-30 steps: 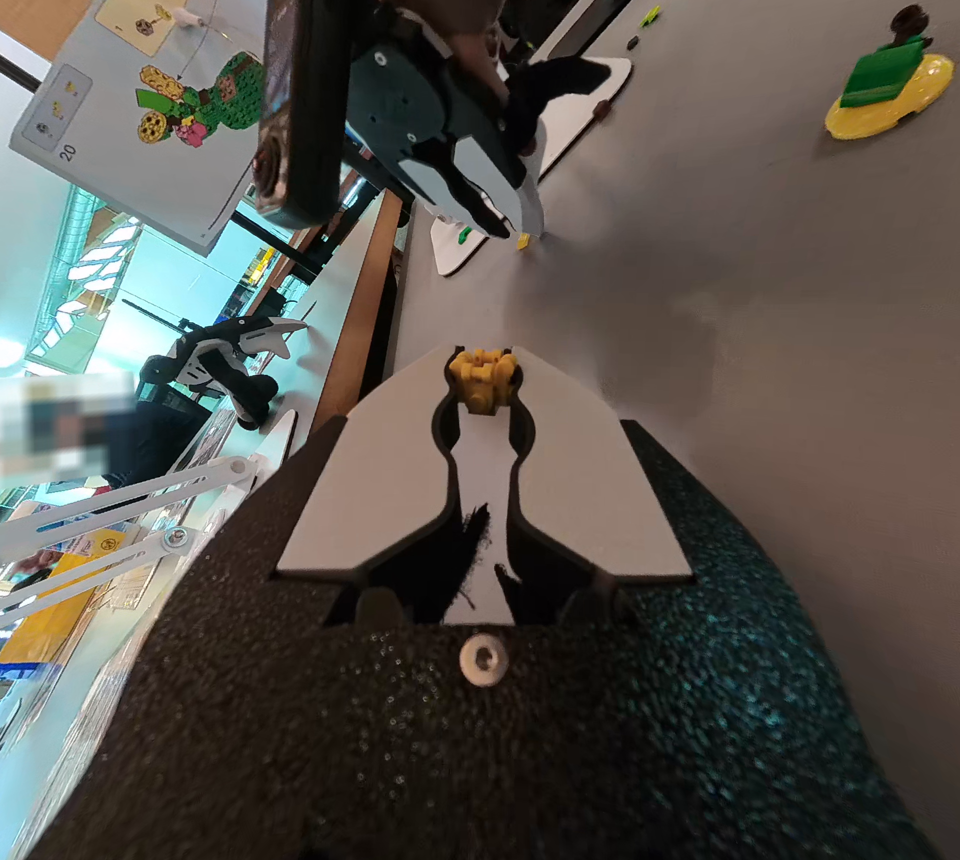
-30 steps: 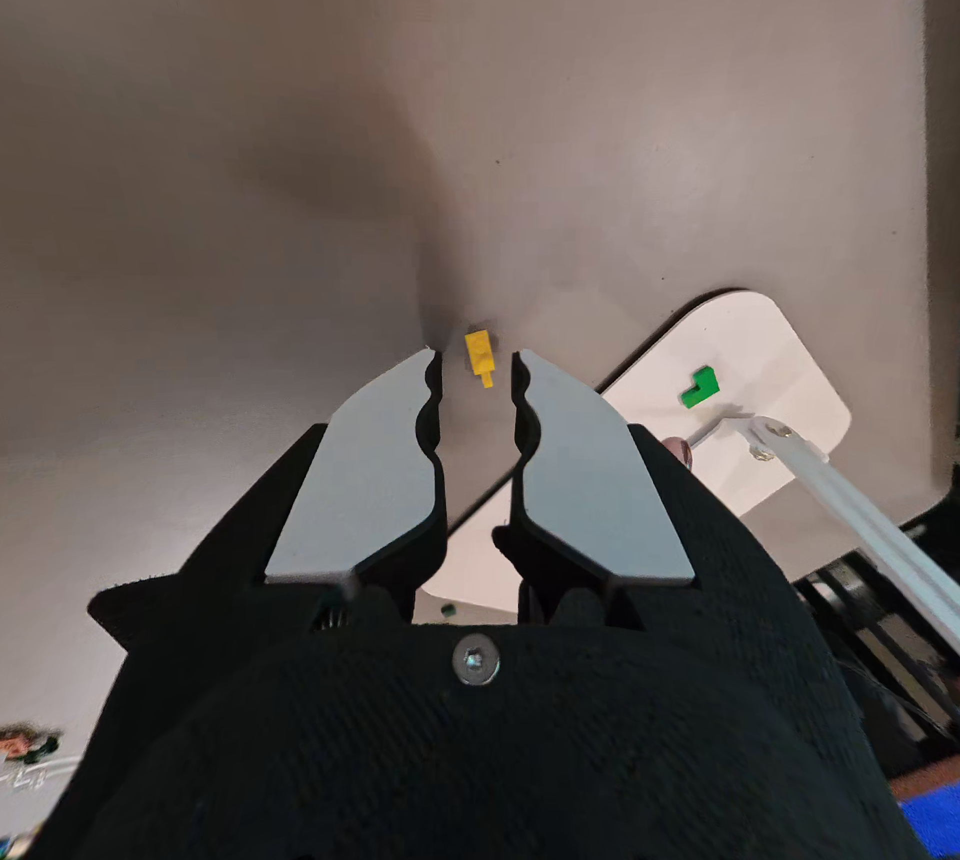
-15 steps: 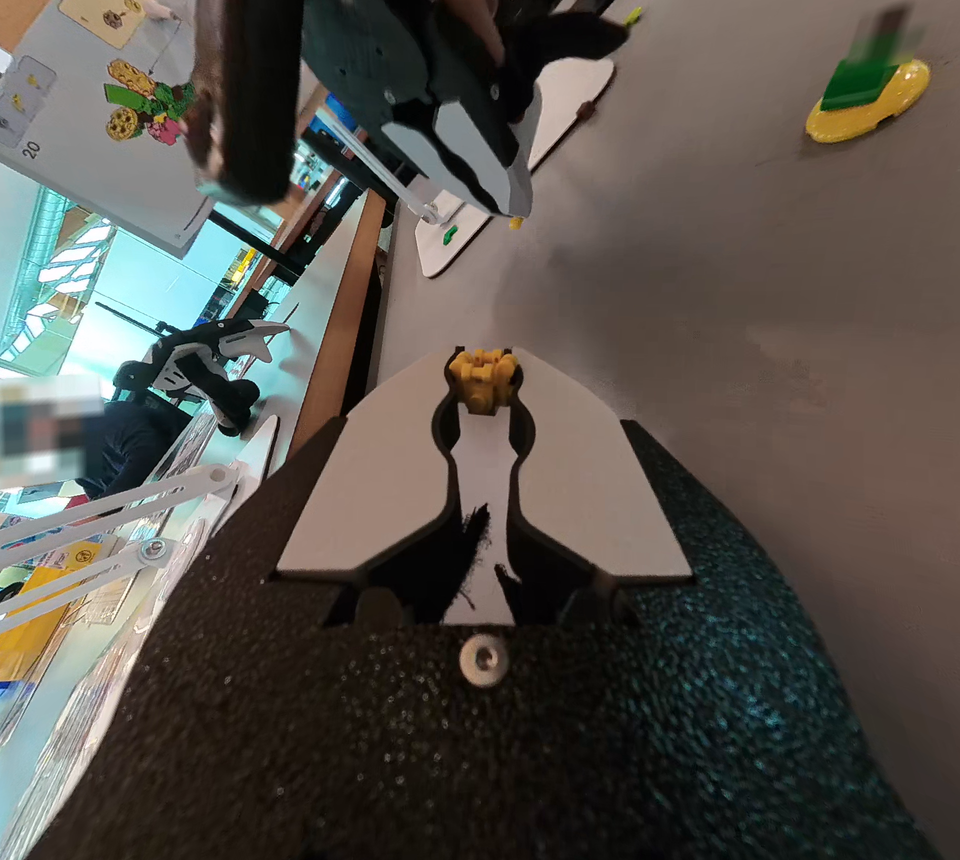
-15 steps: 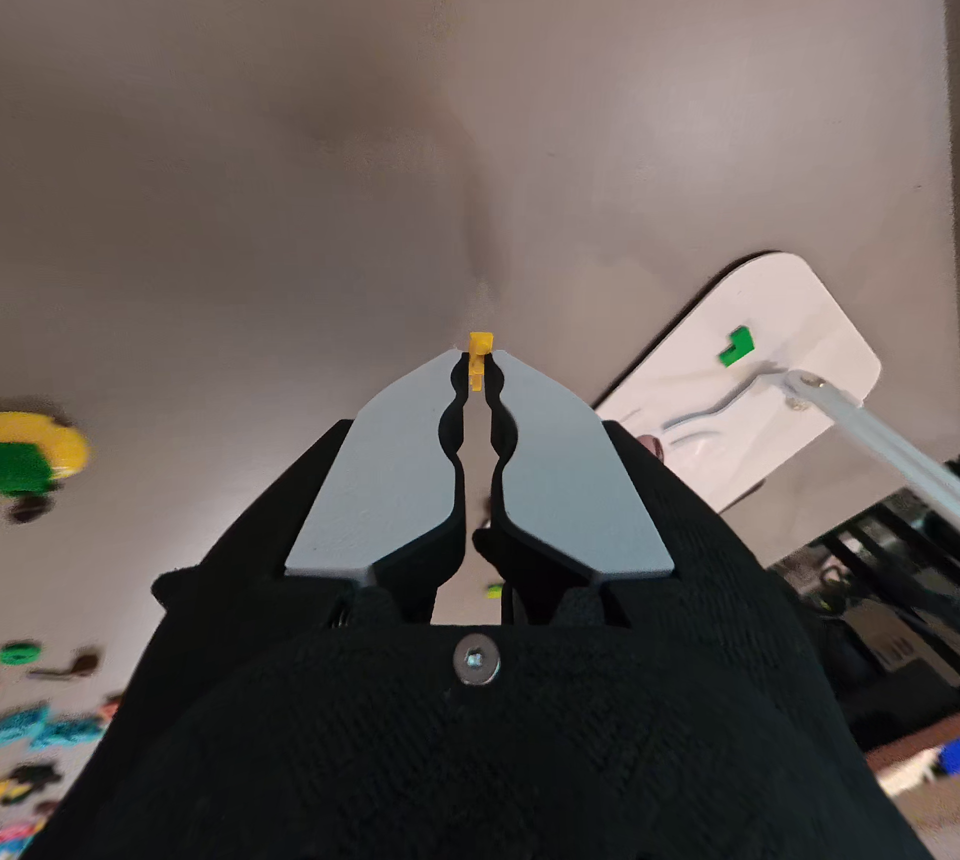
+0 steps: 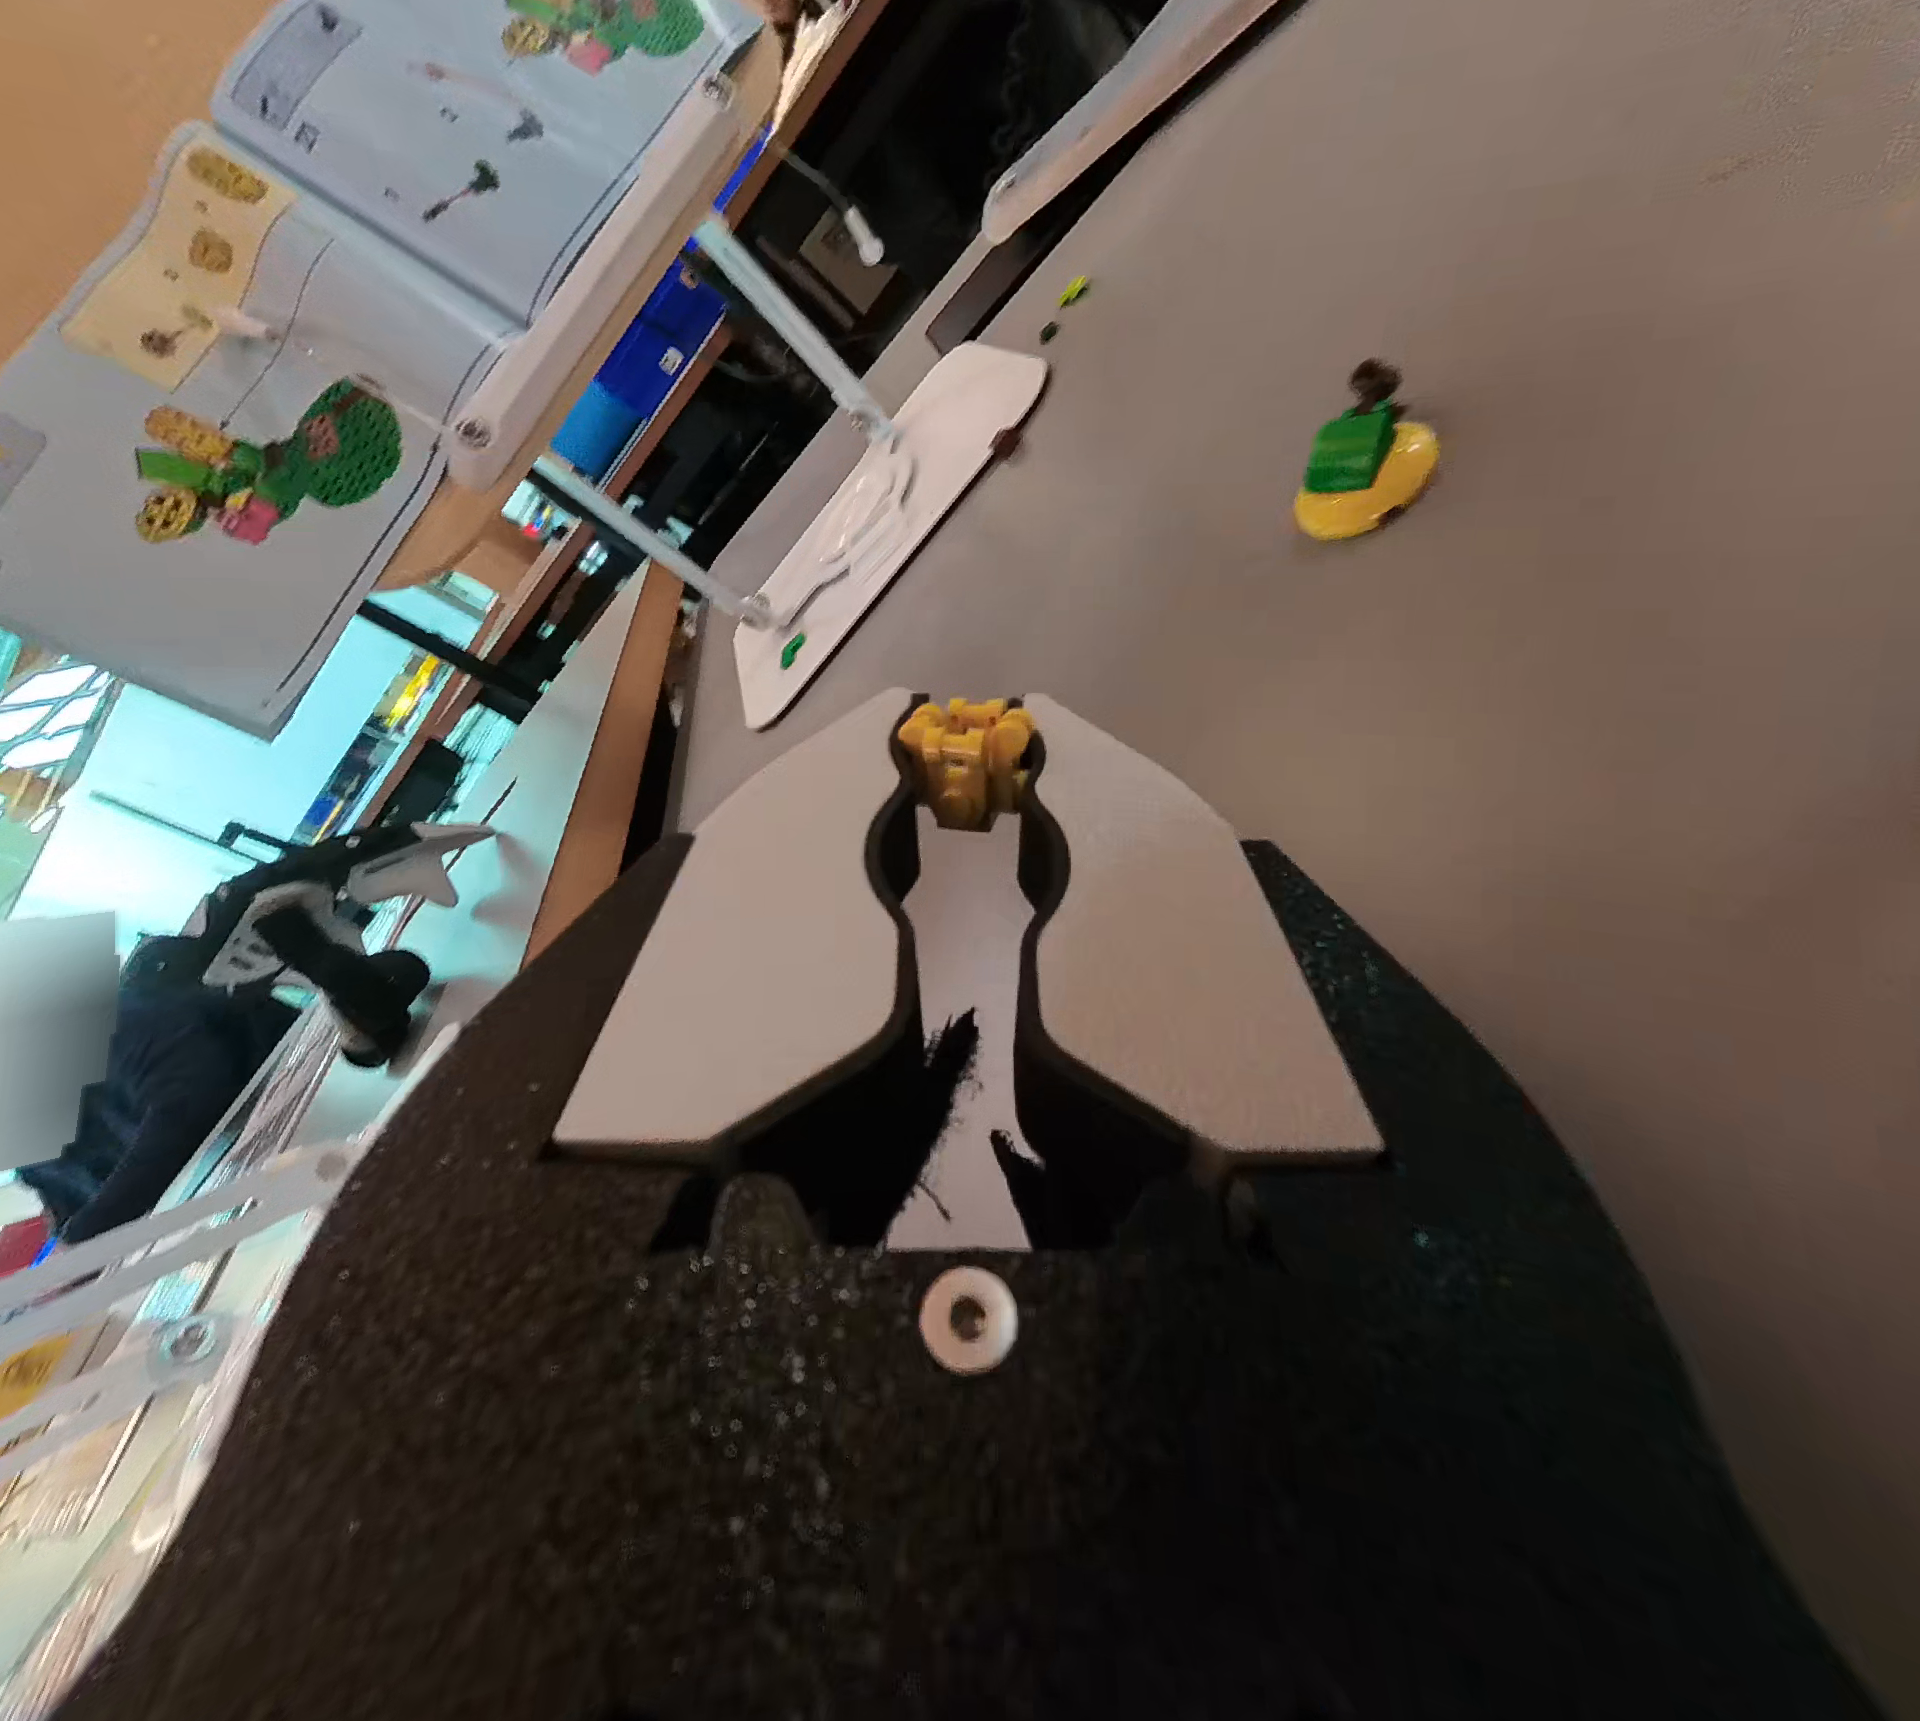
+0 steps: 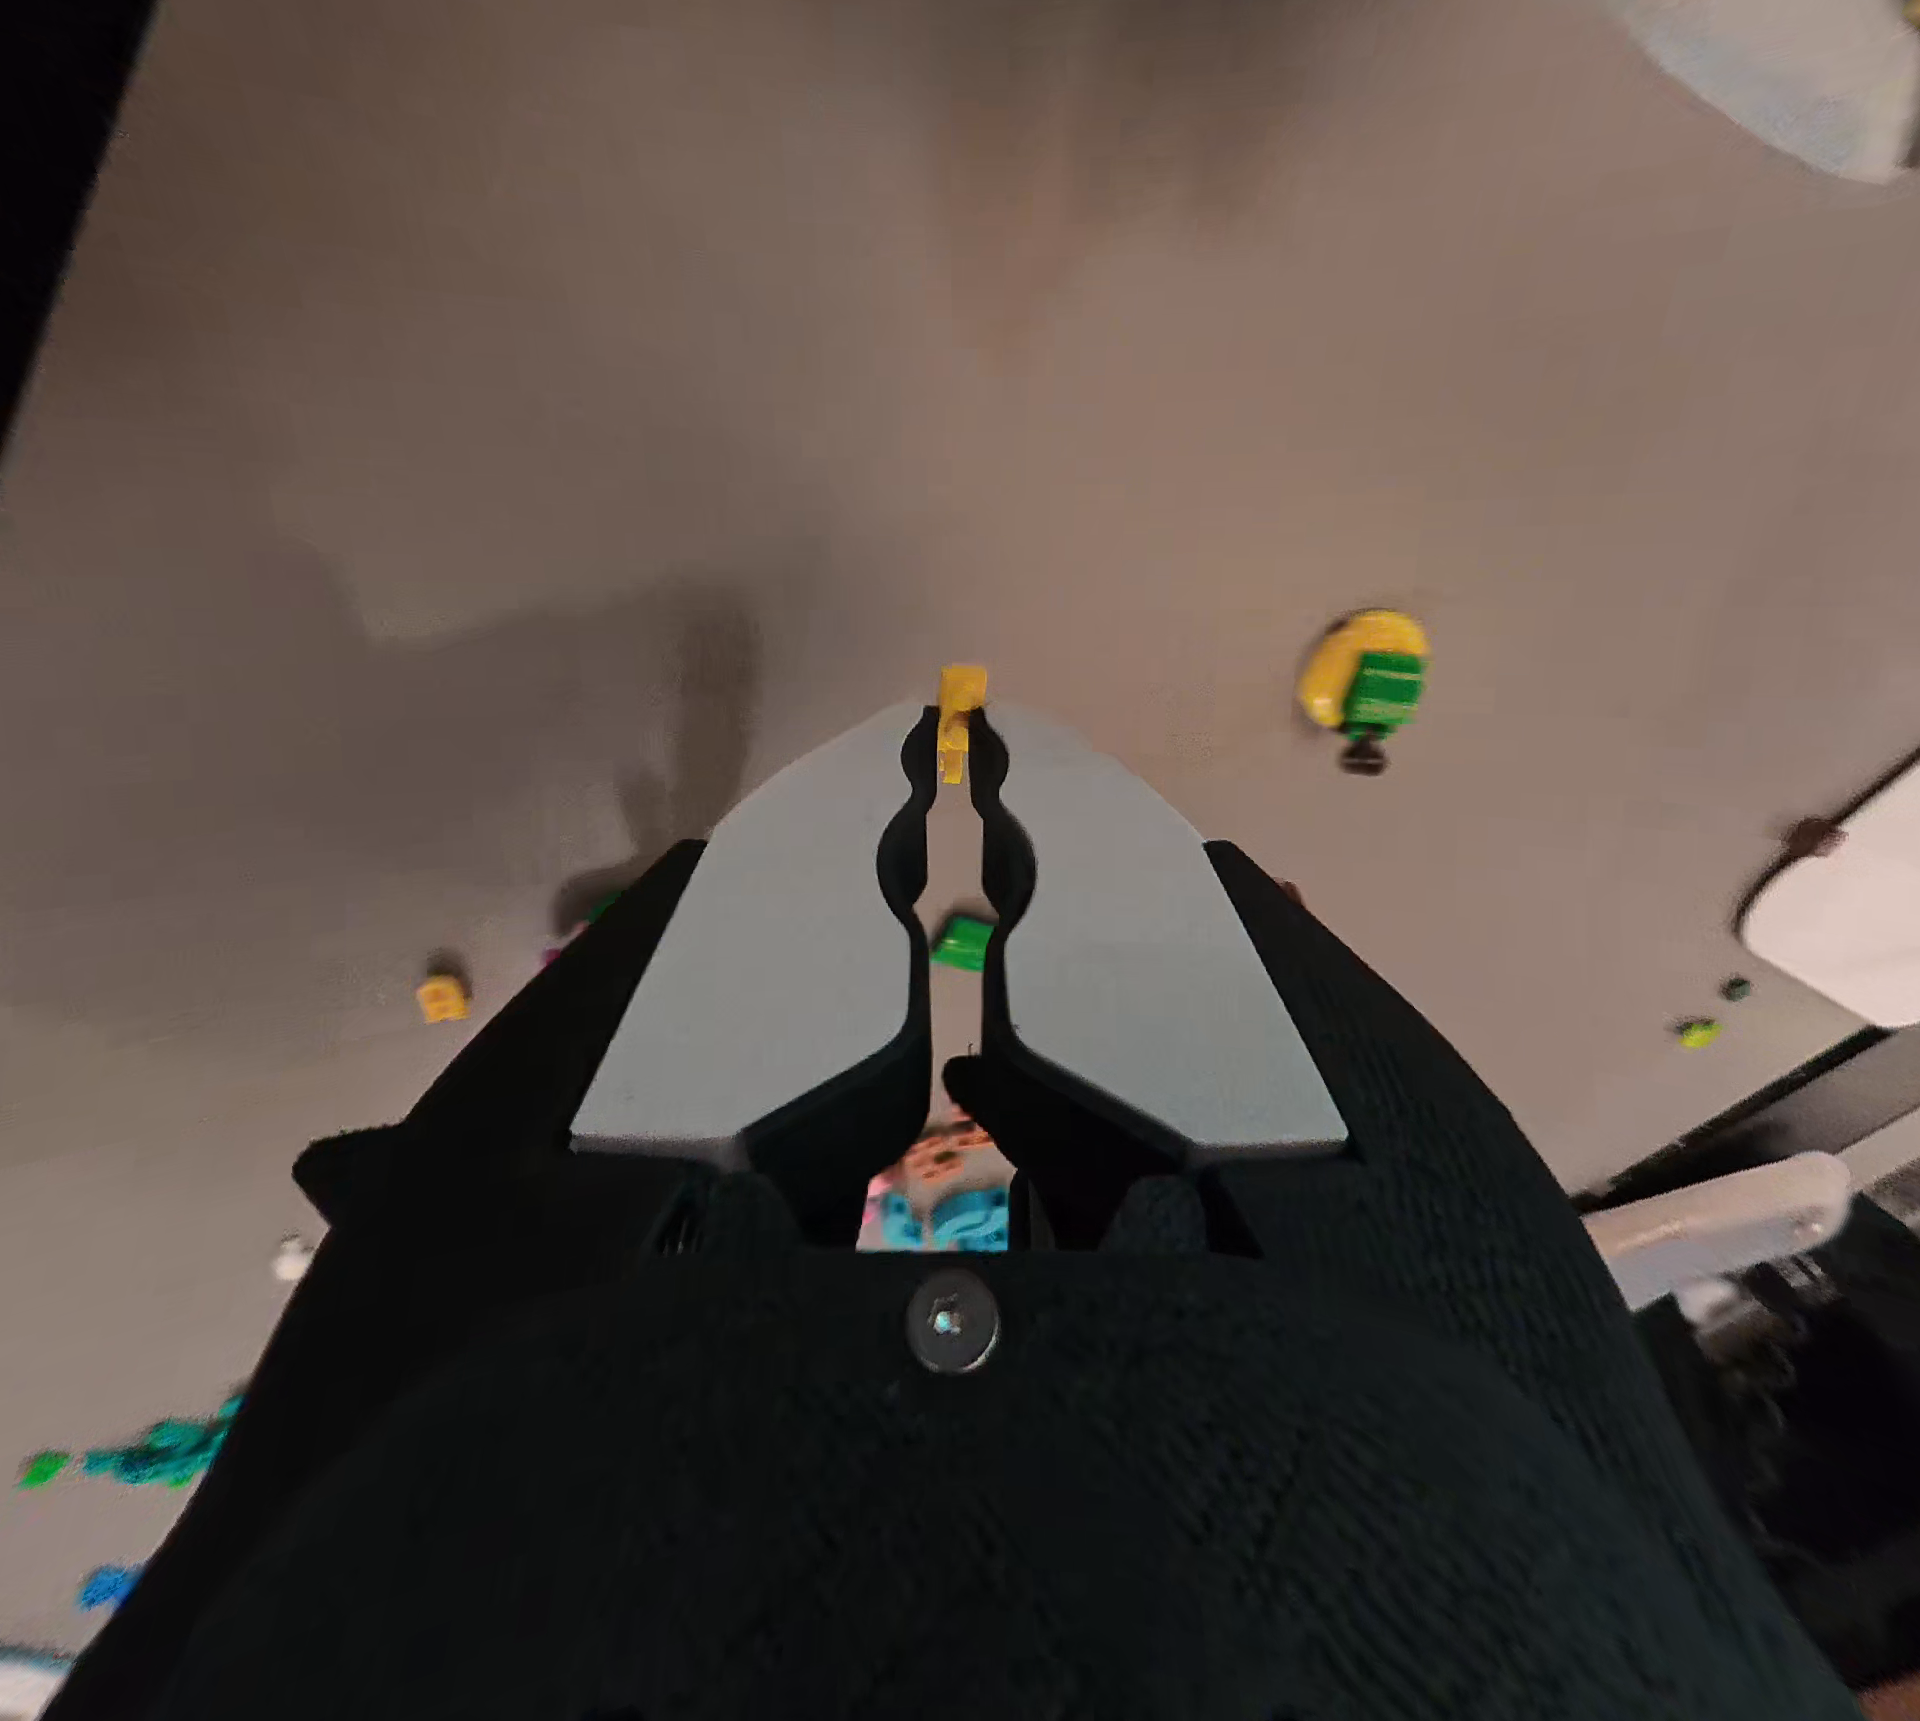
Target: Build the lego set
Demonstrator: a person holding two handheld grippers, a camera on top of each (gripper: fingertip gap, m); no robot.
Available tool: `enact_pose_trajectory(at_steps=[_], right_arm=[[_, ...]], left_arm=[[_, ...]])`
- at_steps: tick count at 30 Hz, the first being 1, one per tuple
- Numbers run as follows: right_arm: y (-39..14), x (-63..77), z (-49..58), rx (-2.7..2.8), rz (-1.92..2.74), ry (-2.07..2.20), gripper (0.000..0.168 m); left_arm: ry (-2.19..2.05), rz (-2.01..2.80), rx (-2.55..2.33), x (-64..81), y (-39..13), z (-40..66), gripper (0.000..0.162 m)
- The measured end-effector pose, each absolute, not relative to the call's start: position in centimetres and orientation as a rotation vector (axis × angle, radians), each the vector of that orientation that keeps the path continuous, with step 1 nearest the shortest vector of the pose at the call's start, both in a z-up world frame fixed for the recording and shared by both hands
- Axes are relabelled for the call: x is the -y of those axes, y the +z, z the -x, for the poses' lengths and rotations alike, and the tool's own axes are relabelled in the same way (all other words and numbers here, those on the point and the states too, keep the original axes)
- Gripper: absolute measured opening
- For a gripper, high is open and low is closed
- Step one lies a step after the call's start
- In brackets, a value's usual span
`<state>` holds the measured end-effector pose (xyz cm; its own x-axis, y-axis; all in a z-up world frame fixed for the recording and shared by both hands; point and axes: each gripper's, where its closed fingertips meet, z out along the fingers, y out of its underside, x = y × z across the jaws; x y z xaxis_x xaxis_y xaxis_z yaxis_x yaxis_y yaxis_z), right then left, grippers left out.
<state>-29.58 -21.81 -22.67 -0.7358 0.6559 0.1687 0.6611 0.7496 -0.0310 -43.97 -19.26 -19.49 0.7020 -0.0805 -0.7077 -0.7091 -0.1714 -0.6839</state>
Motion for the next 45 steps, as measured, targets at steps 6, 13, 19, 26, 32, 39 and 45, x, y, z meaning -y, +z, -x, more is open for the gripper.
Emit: enact_pose_trajectory(at_steps=[6,13,19,26,32,39,45], right_arm=[[-24.7,23.1,27.1,2.834,1.009,-0.128,0.004],[-26.3,22.9,27.1,2.857,1.004,-0.072,0.004],[-26.1,22.5,27.6,2.818,1.053,-0.026,0.007],[-26.1,21.9,27.2,2.792,1.112,-0.011,0.02],[-26.2,20.6,28.4,2.756,1.072,-0.04,0.017],[-24.3,17.8,31.9,2.317,1.328,0.023,0.006],[-22.0,21.1,30.7,1.968,2.06,0.523,0.013]], left_arm=[[0.639,1.655,-0.714,19.1,-19.8,42.1,0.014],[0.644,1.634,-0.691,19.3,-19.5,42.7,0.014],[0.646,1.643,-0.703,19.2,-19.8,42.7,0.014],[0.642,1.652,-0.723,19.0,-20.2,42.3,0.014],[0.633,1.66,-0.725,19.1,-20.3,42.4,0.014],[0.619,1.653,-0.691,19.1,-19.9,42.5,0.014],[0.593,1.63,-0.675,18.9,-19.4,42.0,0.014]])
